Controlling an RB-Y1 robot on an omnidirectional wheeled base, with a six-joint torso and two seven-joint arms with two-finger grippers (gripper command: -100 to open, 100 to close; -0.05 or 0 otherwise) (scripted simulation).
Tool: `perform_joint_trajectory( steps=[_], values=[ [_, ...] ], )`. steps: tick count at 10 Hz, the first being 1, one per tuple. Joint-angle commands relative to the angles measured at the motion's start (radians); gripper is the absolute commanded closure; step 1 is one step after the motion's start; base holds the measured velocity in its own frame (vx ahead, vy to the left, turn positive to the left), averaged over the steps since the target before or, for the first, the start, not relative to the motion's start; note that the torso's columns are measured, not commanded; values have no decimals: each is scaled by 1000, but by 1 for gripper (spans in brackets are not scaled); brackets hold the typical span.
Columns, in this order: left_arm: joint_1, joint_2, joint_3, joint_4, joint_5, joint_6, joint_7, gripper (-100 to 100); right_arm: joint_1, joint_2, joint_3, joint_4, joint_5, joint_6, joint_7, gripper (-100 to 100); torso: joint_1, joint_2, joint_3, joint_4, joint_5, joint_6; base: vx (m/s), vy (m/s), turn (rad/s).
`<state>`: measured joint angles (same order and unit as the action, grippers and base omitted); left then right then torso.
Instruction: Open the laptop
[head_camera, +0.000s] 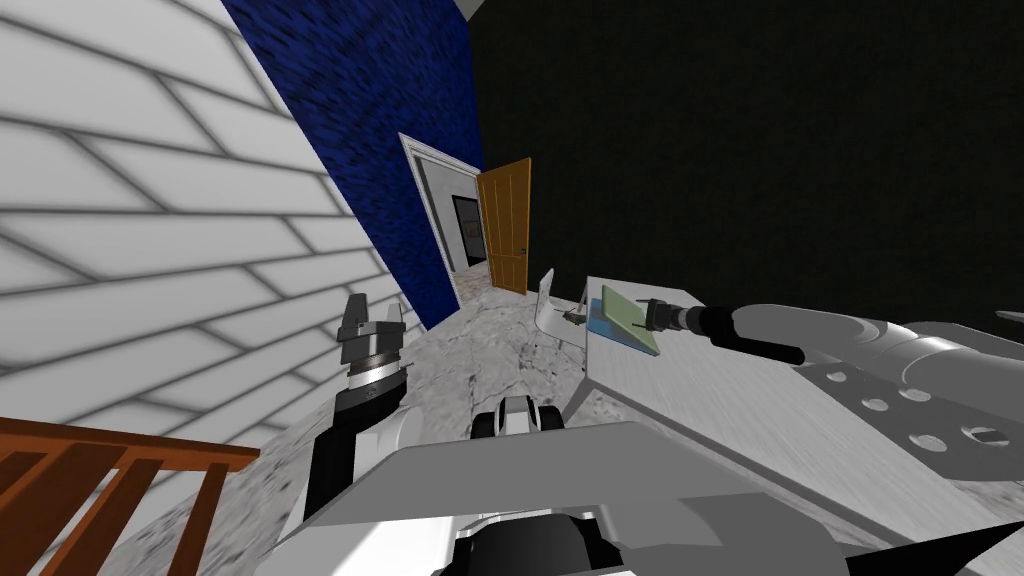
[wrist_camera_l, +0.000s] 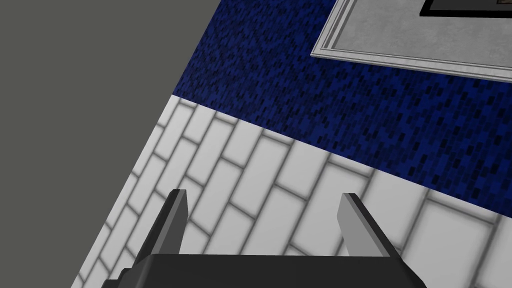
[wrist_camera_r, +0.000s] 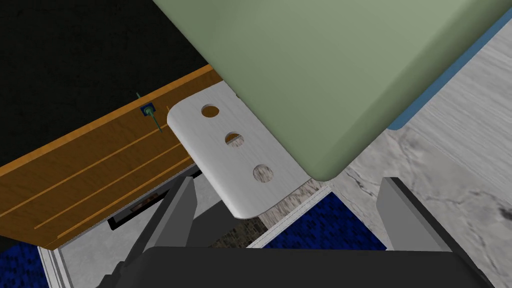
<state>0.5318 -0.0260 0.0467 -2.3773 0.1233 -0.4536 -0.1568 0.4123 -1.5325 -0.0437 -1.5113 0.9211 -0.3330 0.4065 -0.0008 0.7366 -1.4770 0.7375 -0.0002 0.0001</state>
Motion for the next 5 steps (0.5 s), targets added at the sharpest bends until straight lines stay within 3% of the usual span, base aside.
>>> perform_joint_trajectory(
  steps=[1, 2, 3, 4, 5],
  values=[
    [0, 0, 0, 0, 0, 0, 0, 0, -15, 10, 35, 32, 18, 13, 10, -100, -1, 3, 2, 1, 0, 0, 56, 92, 21],
    [0, 0, 0, 0, 0, 0, 0, 0, -4, 17, 49, 45, 31, 28, 19, -100, -1, 5, 3, 2, 0, 0, 100, 156, 42],
    [0, 0, 0, 0, 0, 0, 0, 0, -2, 15, 32, 38, 22, 17, 16, -100, 3, 2, 2, 1, 0, 0, 54, 84, 1],
    [0, 0, 0, 0, 0, 0, 0, 0, -2, 45, 46, 50, 31, 34, 33, -100, -1, 3, 2, 1, 0, 0, 77, 12, 133],
    [0, 0, 0, 0, 0, 0, 0, 0, -11, 32, 50, 47, 29, 26, 23, -100, -4, 1, 1, 0, -1, -1, 49, 4, 41]
  ],
)
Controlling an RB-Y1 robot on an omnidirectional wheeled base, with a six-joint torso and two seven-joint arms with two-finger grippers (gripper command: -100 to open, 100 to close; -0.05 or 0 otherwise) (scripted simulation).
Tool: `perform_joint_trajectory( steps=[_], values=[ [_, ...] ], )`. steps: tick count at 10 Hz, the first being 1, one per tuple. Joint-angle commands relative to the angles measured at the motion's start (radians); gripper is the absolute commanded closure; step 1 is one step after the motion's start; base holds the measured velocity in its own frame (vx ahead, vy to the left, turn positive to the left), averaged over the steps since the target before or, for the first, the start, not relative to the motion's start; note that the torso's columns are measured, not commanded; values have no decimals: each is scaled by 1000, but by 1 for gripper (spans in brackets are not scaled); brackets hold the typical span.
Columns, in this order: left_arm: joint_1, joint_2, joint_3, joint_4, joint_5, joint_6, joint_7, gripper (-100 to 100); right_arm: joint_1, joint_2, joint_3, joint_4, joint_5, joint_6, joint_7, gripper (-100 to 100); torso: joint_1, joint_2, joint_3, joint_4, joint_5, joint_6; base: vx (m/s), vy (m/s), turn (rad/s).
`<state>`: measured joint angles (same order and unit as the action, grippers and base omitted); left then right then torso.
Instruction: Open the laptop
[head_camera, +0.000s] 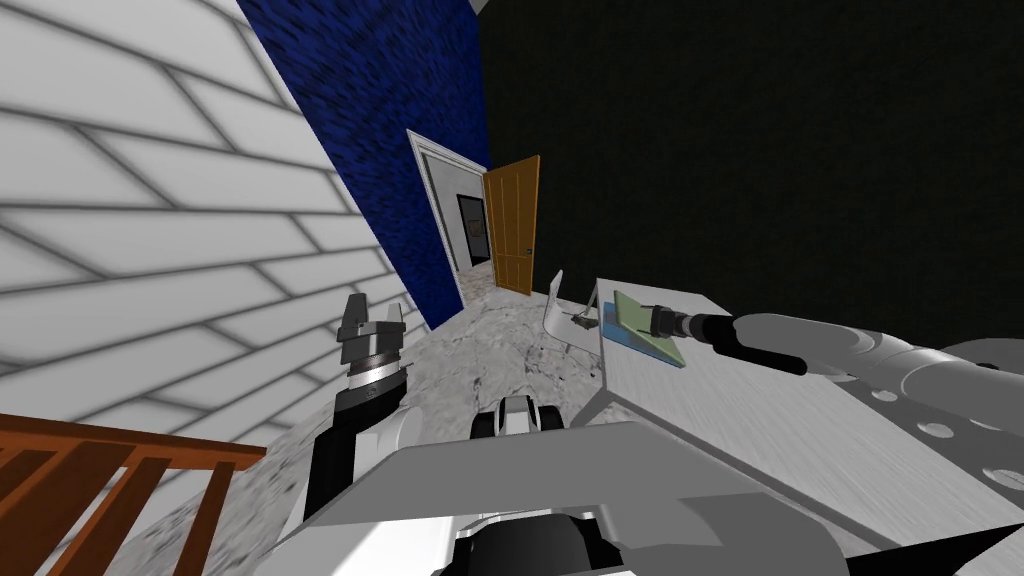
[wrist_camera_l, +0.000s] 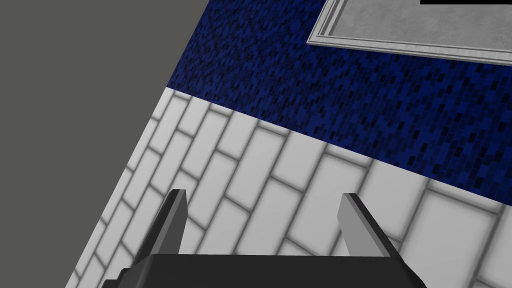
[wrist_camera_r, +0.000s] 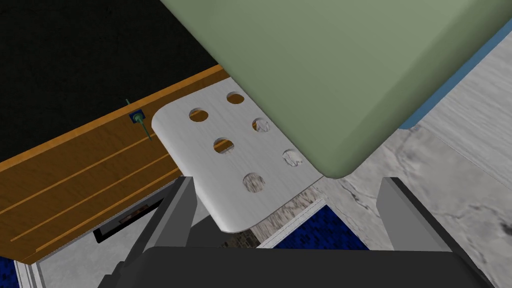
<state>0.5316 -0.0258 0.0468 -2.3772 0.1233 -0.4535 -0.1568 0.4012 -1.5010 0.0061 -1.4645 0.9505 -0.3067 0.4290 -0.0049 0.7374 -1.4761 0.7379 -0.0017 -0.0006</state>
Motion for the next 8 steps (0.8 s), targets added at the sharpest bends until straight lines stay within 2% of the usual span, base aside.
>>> perform_joint_trajectory(
  steps=[1, 3, 6, 7, 8],
  values=[
    [0, 0, 0, 0, 0, 0, 0, 0, -4, -39, -14, -4, -11, -18, -21, -100, 1, 1, 0, 0, 0, 1, 13, 14, -97],
    [0, 0, 0, 0, 0, 0, 0, 0, -5, -67, -25, -7, -18, -32, -36, -100, 6, 3, 2, 1, 2, 1, 4, 15, -70],
    [0, 0, 0, 0, 0, 0, 0, 0, -9, -135, -53, -15, -38, -68, -73, -100, 5, 0, 0, 0, 2, 0, 1, 18, -75],
    [0, 0, 0, 0, 0, 0, 0, 0, -2, -123, -50, -18, -34, -54, -67, -100, 5, 0, 0, 0, 2, 1, 2, 9, -18],
    [0, 0, 0, 0, 0, 0, 0, 0, -3, -124, -51, -18, -35, -58, -68, 0, 4, 0, 0, 0, 1, 0, 0, 0, 0]
  ],
)
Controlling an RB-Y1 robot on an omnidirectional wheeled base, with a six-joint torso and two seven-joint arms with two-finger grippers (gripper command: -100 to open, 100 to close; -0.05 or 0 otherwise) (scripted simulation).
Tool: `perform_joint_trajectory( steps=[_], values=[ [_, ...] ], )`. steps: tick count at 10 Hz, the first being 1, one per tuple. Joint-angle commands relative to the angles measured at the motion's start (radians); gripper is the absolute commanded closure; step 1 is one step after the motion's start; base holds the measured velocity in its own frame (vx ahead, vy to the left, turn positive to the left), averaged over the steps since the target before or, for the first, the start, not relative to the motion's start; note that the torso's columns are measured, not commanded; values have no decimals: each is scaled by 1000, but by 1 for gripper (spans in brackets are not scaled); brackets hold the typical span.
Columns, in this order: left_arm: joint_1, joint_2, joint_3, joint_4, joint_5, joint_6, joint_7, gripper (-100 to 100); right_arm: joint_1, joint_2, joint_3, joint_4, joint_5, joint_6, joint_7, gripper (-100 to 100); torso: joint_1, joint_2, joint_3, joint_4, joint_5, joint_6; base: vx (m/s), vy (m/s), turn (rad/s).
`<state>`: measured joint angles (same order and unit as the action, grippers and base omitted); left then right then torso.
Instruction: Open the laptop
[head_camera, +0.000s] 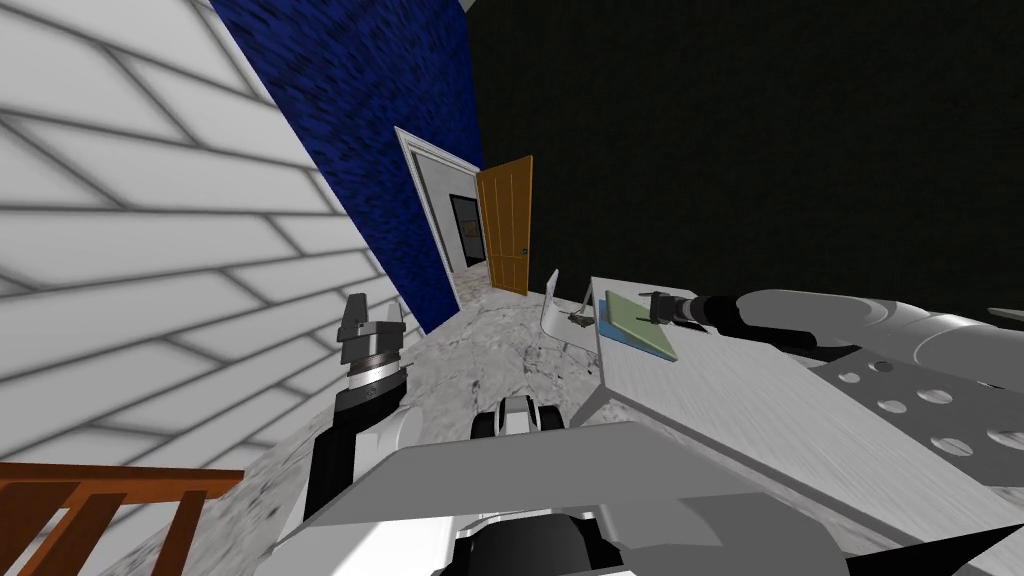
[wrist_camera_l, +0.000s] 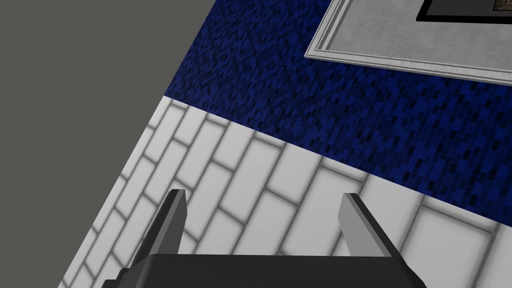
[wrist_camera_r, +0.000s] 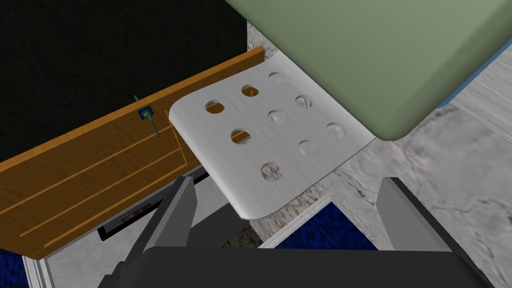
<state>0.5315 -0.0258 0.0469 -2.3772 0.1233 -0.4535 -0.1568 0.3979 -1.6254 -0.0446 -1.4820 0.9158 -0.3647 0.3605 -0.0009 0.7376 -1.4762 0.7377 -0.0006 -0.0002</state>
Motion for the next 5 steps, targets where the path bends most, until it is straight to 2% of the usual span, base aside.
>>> perform_joint_trajectory(
  steps=[1, 5],
  values=[
    [0, 0, 0, 0, 0, 0, 0, 0, 0, 0, 0, 0, 0, 0, 0, 0, 0, 0, 0, 0, 0, 0, 0, 0, 0],
    [0, 0, 0, 0, 0, 0, 0, 0, 0, 0, 0, 0, 0, 0, 0, 0, 1, 0, 0, 0, 1, 0, 0, 0, 0]
  ],
)
